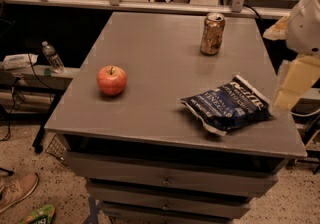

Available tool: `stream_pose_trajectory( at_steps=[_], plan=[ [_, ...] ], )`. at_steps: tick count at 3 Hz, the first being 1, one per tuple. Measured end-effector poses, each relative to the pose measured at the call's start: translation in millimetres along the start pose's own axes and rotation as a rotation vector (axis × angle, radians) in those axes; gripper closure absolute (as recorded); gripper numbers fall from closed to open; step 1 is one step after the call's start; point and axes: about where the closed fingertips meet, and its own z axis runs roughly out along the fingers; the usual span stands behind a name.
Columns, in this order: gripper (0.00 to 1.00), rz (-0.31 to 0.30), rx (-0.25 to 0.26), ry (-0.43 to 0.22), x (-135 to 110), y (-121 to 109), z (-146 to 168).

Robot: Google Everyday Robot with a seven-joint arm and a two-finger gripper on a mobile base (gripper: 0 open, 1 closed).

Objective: Move blue chip bag near orange can

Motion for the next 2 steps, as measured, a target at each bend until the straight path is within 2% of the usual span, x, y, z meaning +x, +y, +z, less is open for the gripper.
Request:
stream_pose_trajectory(
  at_steps=[1, 2],
  plan=[
    [0.00, -0.110, -0.054, -0.068, -6.3, -13.8, 38.8],
    [0.00, -0.179, -0.127, -0.112, -6.9, -12.7, 75.2]
  ],
)
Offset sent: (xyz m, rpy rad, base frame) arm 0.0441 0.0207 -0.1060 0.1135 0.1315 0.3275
